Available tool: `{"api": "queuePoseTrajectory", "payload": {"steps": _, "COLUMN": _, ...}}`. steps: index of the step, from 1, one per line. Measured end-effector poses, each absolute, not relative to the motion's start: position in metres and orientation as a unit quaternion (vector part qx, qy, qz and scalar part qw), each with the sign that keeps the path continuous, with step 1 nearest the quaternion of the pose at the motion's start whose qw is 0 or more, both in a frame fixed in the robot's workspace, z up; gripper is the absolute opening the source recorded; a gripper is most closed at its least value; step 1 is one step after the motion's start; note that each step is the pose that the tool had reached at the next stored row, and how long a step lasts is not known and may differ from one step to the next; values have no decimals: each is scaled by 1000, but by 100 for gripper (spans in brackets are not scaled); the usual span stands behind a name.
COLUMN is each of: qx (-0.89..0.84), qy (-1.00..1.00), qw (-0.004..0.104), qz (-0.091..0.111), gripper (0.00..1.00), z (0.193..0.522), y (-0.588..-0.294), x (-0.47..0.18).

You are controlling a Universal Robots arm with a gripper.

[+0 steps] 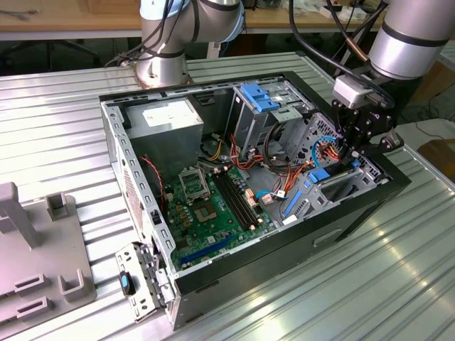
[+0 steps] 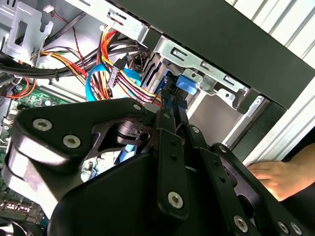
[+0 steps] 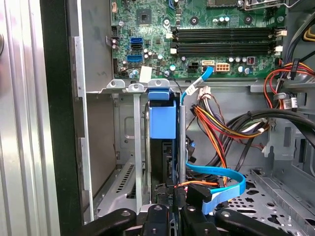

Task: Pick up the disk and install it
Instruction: 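Insert the first disk wire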

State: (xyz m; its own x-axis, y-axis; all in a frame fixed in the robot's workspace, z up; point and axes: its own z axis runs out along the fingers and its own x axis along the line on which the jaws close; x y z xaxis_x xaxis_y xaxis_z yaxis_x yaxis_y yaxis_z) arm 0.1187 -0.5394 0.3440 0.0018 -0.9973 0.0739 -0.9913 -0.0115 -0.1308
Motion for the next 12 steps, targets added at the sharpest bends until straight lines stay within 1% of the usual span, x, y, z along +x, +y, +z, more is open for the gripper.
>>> {"api": "queuePoseTrajectory", "payload": {"steps": 12, "qx": -709, "qy": 702, "qw": 21, "qz": -72, "gripper": 16, "z": 346, "y": -539, "x": 118}}
